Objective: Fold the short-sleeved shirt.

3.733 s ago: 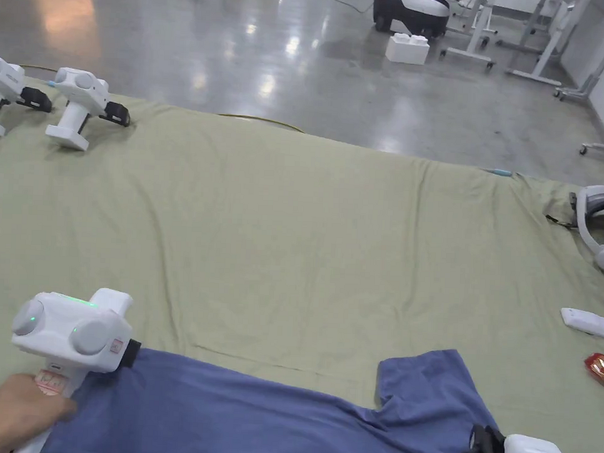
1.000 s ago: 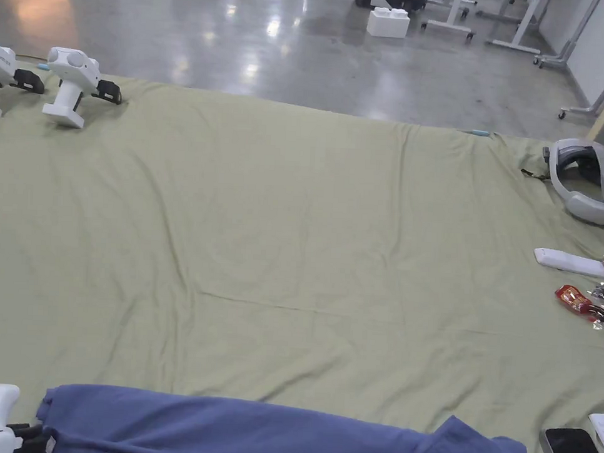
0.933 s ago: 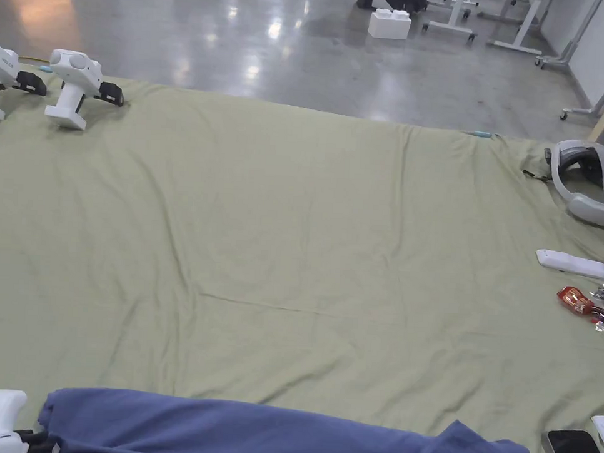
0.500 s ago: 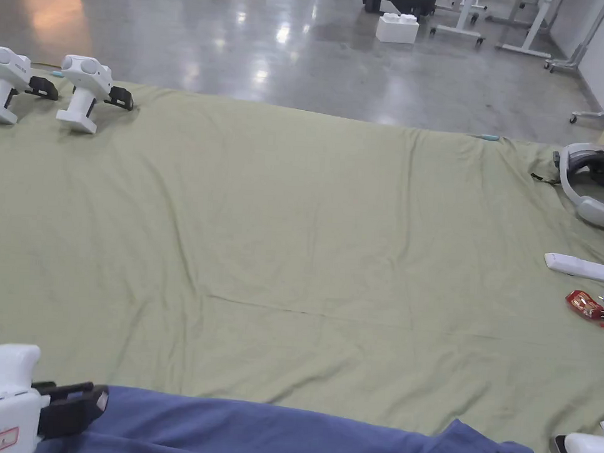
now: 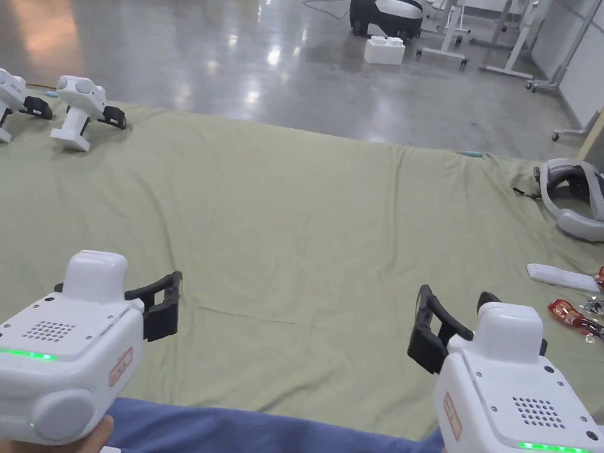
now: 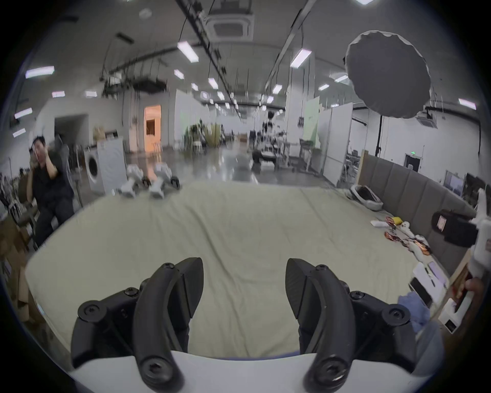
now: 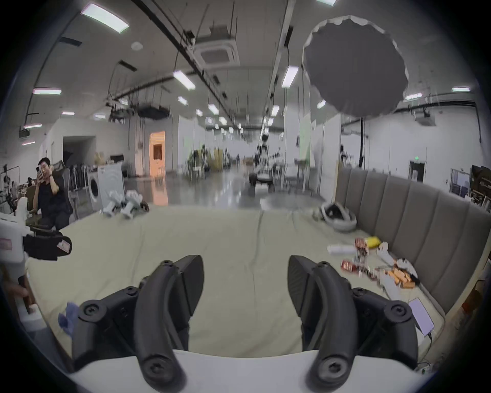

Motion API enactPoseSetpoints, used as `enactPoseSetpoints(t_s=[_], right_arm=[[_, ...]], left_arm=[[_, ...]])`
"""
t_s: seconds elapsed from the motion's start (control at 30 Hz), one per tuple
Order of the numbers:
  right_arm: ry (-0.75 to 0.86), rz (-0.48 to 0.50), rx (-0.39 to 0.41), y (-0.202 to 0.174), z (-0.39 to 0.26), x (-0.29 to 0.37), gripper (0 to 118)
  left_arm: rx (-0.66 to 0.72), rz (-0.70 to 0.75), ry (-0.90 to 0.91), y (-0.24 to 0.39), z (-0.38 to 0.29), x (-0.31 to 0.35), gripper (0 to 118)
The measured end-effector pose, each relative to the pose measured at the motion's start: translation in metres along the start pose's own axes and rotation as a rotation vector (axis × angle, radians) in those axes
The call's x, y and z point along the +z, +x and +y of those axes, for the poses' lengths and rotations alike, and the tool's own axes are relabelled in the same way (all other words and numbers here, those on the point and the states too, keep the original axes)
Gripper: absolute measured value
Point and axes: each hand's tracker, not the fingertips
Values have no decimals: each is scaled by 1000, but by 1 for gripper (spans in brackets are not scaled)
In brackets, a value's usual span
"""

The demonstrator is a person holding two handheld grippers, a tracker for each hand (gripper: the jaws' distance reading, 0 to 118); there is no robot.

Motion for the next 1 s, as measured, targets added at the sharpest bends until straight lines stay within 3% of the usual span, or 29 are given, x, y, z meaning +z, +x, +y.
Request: enactPoseSetpoints(t_s=[0.07,0.1,0.13,0.17,0.2,0.23,0.3,0.57,0.77,1.0], right_arm=[[22,-15,0,-8,4,-2,55],[21,-22,0,-12,6,-3,43],[33,-24,-4,-14,6,-4,28],[54,-36,-10,-16,5,-4,14],[74,-93,-2,-19,4,-4,14],[72,-72,-9,-19,4,-5,13],[70,-53,-37,-18,5,-5,13],[71,-65,-24,-24,-2,-5,11],[26,-46,-16,-22,-10,-6,11],[-48,-33,15,-20,-30,-9,11]], left_arm=[[-27,29,52,-3,2,6,65],[-34,36,76,33,12,20,60],[-39,45,92,48,16,28,51],[-48,57,110,55,17,33,28],[-61,77,130,60,19,39,19],[-72,120,145,54,20,37,19],[-49,95,150,48,20,34,3],[-16,123,128,21,8,36,2],[87,85,-96,-57,-22,23,2],[265,-81,-464,-139,-82,-9,2]])
